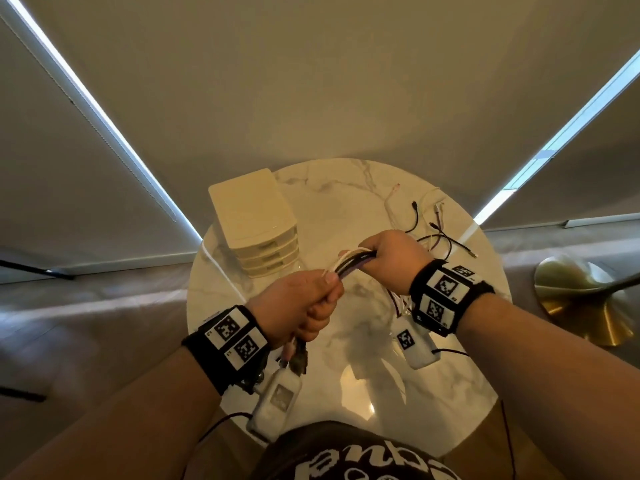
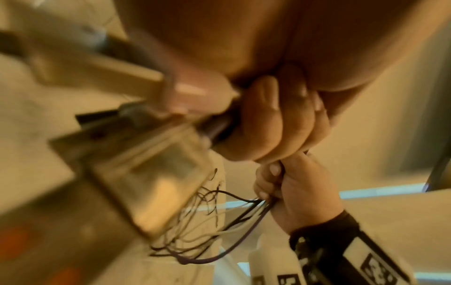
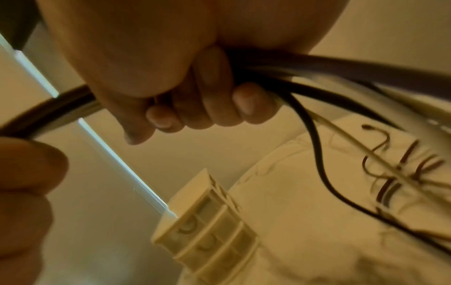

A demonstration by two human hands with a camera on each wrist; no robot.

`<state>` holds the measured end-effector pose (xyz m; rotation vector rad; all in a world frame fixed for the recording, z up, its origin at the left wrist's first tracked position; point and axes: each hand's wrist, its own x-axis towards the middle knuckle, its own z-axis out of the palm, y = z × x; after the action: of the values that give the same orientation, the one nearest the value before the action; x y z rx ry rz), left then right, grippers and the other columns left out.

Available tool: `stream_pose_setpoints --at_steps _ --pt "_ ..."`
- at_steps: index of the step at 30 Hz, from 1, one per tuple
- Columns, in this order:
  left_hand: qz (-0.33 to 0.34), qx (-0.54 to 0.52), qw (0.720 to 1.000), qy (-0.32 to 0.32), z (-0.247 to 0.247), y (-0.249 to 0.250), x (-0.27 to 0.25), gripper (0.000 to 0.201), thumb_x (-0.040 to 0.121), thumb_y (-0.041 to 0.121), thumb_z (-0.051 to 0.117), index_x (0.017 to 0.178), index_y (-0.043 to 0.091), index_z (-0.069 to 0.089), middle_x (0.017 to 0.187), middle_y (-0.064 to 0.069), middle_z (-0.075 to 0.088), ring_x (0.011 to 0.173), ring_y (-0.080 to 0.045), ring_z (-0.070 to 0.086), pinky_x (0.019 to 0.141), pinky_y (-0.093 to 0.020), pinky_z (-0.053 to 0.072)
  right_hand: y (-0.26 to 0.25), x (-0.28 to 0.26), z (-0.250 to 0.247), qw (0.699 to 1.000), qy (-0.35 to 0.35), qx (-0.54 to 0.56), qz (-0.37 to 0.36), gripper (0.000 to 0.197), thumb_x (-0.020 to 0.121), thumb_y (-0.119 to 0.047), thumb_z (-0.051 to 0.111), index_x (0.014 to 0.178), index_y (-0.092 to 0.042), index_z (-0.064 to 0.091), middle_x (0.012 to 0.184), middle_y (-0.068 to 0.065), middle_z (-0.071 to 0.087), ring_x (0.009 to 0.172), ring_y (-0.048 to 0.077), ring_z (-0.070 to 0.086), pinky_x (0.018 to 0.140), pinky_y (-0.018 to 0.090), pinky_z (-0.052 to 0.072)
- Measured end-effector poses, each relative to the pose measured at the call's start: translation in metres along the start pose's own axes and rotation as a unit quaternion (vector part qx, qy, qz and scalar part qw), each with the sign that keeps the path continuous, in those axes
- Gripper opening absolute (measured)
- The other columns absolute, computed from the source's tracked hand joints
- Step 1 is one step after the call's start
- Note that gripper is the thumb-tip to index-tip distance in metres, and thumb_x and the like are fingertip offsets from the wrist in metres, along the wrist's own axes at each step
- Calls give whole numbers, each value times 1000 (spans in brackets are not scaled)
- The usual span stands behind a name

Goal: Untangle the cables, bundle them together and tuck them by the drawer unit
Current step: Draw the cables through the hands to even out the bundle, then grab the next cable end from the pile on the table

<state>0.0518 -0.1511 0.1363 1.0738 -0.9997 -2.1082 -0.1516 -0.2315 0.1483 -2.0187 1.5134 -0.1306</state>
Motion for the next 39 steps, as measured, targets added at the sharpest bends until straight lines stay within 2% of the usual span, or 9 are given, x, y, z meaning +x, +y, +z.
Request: stream_pose_setpoints --at_steps 3,6,11,15,19,27,33,36,39 --pt "77 -103 990 64 6 14 7 37 107 39 37 76 21 46 58 4 24 43 -7 18 41 -17 17 11 0 -3 981 15 194 12 37 95 -45 68 68 -19 63 55 -3 51 49 14 48 53 29 43" --pt "144 -179 963 144 8 28 15 40 109 39 35 75 21 45 58 6 21 43 -6 15 41 -19 12 26 -8 -3 952 -4 307 -7 32 100 -44 61 81 -19 68 62 -4 49 57 15 50 62 35 48" --pt "163 -225 942 187 22 23 26 39 109 41 36 77 21 49 57 7 23 42 -5 16 40 -21 11 36 -17 -8 888 -54 455 -22 43 109 -41 36 94 -11 62 65 -3 37 54 13 27 51 32 21" --pt "149 -197 948 200 45 14 37 35 106 42 43 77 22 45 57 6 22 43 -7 12 42 -22 9 39 -19 -17 897 -18 441 -11 43 110 -42 34 84 -18 57 62 -6 40 50 12 31 47 28 26" --pt "162 -174 938 251 67 11 58 36 109 33 40 75 24 40 56 6 23 42 -7 17 38 -21 15 32 -28 -14 890 -83 449 -13 43 110 -42 33 82 -18 55 59 -7 42 47 11 32 46 27 26" --pt "187 -213 905 318 78 22 74 31 110 39 39 105 13 55 56 2 23 41 -9 17 42 -22 13 35 -34 -12 905 -124 407 -23 46 111 -40 33 80 -13 56 60 -1 42 43 9 32 44 24 29" --pt "96 -111 953 264 72 16 72 70 76 49 77 114 -7 64 57 -2 27 40 -9 21 42 -23 16 34 -34 -13 924 -120 359 -45 45 111 -38 32 80 -15 54 56 -8 44 44 5 35 46 20 32" --pt "96 -44 956 273 68 10 73 46 80 36 83 100 0 62 60 -5 28 42 -13 21 41 -22 21 32 -32 -7 940 -145 306 -26 47 110 -40 31 78 -16 55 51 -10 46 43 4 38 49 25 33" --pt "79 20 950 301 65 6 72 31 95 28 72 78 7 56 59 -9 33 44 -18 25 45 -26 23 35 -30 -10 956 -160 246 -23 45 109 -37 34 85 -14 64 64 -4 63 54 12 55 59 35 48"
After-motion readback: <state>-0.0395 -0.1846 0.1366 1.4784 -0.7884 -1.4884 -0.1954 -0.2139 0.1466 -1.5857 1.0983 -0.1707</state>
